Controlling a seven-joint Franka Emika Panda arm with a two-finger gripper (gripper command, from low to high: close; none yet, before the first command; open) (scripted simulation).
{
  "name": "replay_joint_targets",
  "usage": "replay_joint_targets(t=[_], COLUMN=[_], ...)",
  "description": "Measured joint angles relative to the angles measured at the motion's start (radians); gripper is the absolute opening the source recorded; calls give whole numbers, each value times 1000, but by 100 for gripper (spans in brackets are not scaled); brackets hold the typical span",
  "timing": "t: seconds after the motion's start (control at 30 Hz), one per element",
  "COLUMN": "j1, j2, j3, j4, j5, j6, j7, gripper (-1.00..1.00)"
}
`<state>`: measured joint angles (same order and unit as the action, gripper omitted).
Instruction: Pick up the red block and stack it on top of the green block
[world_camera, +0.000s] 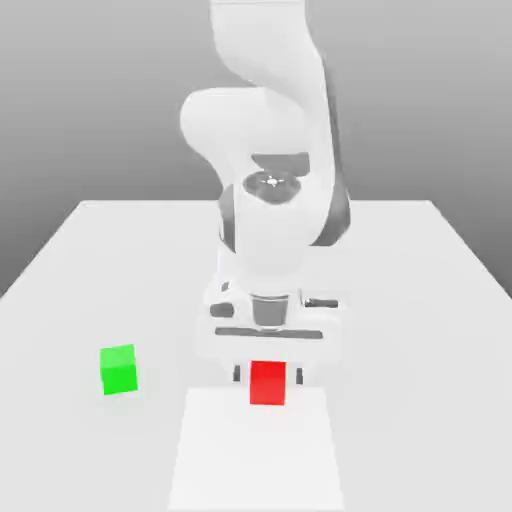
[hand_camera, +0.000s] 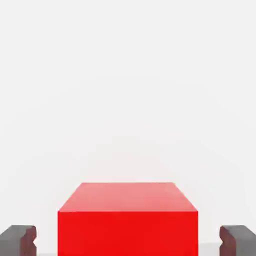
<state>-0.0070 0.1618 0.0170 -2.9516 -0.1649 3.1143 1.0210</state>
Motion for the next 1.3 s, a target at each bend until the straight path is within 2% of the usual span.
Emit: replay_joint_targets(t=[0.17, 0.3, 0.5, 0.8, 1.3], j1=[0, -11, -17, 24, -355], j2=[7, -44, -155, -311, -391], j3=[-1, 14, 45, 27, -187], j4=[0, 0, -10, -44, 24], j5=[-5, 1, 75, 176, 80], j6=[7, -41, -140, -266, -411], j7=[3, 4, -46, -125, 52], gripper=[-100, -100, -100, -100, -100])
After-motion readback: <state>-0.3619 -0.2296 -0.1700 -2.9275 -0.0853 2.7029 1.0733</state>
